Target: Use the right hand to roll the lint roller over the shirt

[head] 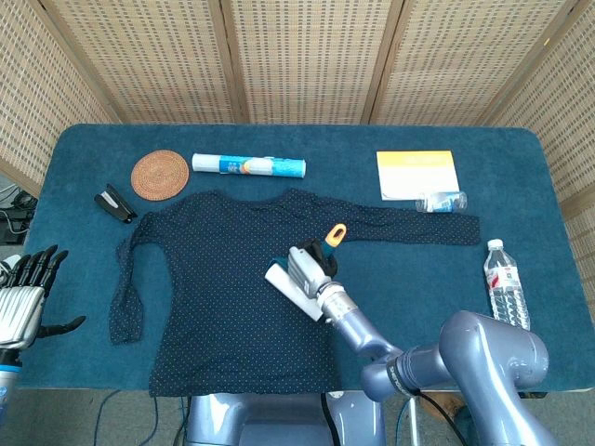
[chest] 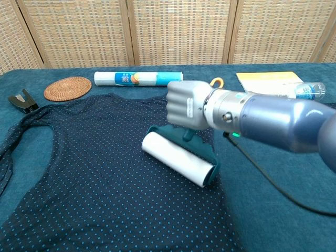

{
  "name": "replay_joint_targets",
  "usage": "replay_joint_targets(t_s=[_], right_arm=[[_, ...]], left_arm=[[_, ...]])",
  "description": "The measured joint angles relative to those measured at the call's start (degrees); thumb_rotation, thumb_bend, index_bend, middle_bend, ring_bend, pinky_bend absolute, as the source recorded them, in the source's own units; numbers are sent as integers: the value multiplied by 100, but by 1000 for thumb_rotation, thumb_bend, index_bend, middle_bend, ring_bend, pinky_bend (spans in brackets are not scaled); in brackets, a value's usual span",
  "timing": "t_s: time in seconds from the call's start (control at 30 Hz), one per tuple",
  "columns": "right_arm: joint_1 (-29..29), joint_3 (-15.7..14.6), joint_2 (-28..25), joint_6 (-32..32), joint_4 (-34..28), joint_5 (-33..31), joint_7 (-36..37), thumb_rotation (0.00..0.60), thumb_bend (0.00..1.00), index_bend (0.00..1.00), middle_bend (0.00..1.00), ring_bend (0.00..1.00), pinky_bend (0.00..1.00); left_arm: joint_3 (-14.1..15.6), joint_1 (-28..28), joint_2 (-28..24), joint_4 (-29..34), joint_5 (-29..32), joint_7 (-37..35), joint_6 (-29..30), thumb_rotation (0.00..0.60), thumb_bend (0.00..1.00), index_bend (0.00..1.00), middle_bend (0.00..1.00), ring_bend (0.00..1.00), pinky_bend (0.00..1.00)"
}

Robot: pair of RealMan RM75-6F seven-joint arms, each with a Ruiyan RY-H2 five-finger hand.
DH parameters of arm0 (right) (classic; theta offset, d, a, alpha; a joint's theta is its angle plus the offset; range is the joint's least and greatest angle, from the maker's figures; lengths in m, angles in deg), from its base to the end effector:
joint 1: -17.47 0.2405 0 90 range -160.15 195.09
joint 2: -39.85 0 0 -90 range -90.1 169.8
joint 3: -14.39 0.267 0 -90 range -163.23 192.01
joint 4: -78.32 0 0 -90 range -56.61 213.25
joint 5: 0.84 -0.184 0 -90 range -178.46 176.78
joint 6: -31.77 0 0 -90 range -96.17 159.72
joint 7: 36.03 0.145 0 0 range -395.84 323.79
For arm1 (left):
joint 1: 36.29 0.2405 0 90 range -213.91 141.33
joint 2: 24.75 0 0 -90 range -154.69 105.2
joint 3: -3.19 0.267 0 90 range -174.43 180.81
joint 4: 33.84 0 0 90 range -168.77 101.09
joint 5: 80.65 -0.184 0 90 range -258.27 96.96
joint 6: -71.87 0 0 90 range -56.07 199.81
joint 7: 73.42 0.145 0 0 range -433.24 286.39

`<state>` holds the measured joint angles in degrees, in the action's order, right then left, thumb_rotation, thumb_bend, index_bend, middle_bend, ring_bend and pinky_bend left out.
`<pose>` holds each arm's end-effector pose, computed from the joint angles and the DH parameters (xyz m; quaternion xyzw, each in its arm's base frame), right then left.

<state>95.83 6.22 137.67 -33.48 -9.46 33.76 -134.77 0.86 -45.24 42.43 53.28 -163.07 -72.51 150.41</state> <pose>-0.0310 -0.3483 -0.0581 0.8429 0.2620 0.0357 0.4686 -0.3255 0.2025 0.1659 -0.6191 -0.4000 -0.3479 0.5794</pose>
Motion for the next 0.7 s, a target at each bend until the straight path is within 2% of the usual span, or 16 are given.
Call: replay_joint_targets(t_s=[0.4, 0.7], right_arm=[[42, -86, 306, -345, -806, 453, -476, 600, 745, 728, 1000, 1000, 1000], [-64, -127, 316, -378, -711, 615, -423, 600, 744, 726, 1000, 1000, 1000]], left_arm=[[11, -10, 11, -17, 6, 13, -30, 600, 0, 0, 0, 0, 0], [16, -11, 14, -14, 9, 30, -36, 600, 0, 0, 0, 0, 0]])
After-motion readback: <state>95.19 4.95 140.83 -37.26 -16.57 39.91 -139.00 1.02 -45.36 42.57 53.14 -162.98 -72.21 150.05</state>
